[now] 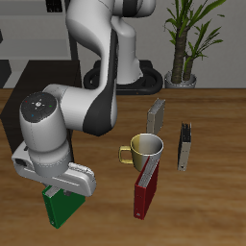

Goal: Place the green book in the top region of the shelf

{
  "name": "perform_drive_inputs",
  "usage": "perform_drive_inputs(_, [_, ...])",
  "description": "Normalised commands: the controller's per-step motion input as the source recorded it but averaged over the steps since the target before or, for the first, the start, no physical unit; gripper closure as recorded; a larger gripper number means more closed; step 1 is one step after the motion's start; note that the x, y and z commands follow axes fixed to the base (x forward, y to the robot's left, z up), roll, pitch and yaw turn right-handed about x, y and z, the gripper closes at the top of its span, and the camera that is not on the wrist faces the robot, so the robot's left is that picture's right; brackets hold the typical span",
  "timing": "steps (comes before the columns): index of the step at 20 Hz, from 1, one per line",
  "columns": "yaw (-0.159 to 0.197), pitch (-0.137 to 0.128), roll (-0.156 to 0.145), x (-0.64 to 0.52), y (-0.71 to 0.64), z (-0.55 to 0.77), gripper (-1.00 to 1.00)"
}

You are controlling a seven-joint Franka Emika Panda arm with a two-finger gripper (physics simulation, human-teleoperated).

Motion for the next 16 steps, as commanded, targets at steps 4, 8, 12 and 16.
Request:
perform_drive_inputs(4, [-0.002, -0.036, 0.009, -0.11, 0.07, 0.25, 1.00])
perform_drive_inputs(8, [0.023, -0.071, 0.021, -0.22, 0.21, 0.52, 1.00])
perform_drive_inputs(12, [0.046, -0.073, 0.021, -0.26, 0.27, 0.57, 1.00])
perform_drive_inputs(16, [-0.017, -0.055, 0.014, -0.31, 0.24, 0.47, 1.00])
